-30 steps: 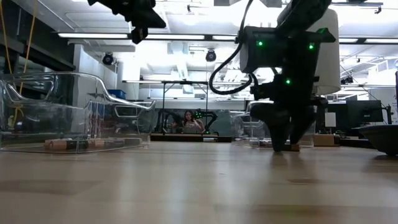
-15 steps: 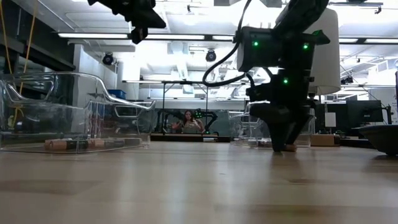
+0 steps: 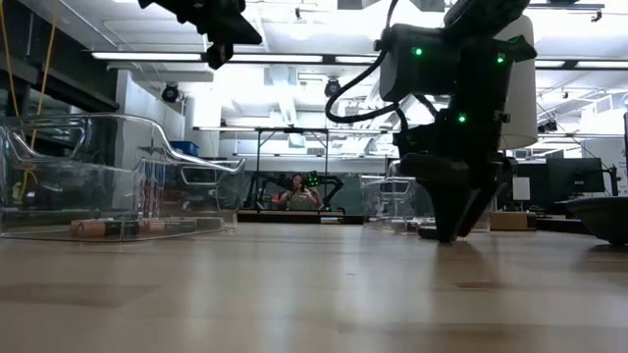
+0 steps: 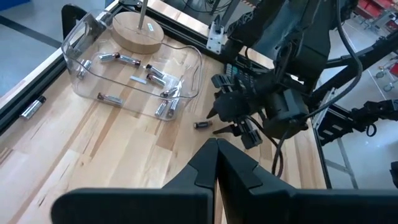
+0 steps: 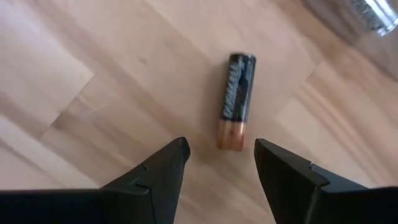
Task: Sort batteries
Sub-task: Put the brown battery into the left transparent bin
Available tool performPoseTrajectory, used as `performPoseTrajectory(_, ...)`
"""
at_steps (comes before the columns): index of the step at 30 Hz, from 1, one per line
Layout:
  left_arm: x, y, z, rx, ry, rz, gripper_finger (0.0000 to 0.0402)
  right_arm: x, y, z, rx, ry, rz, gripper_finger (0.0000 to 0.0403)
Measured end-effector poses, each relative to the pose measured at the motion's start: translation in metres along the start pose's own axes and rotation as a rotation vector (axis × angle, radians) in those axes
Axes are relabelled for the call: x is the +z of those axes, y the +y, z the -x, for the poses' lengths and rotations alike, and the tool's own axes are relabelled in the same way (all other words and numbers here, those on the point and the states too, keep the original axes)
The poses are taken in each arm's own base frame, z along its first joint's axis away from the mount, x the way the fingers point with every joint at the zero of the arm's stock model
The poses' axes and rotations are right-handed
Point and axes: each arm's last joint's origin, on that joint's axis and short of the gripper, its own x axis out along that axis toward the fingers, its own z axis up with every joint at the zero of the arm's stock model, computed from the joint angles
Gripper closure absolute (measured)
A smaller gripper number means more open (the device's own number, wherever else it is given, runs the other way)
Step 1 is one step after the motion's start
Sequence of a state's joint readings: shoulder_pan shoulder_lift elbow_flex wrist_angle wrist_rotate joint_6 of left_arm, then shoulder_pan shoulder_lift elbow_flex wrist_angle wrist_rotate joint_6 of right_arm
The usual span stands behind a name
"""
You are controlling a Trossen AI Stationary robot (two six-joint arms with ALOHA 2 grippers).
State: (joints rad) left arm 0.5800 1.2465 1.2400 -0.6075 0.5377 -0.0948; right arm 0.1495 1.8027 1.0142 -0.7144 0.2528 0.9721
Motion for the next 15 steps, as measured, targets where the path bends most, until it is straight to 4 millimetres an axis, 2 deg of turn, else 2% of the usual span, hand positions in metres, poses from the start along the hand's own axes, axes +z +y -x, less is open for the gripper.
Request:
performPoseTrajectory(9, 0.000, 0.000, 0.000, 0.000, 0.000, -0.018, 0.0401, -0.013, 0.011, 0.004, 0.057, 0.034, 0.005, 0.0211)
performPoseTrajectory(15, 0.000, 0.000, 0.000, 0.000, 0.000, 0.003, 0.0401, -0.022, 0.019, 0.007, 0.090, 0.030, 0.000, 0.0247)
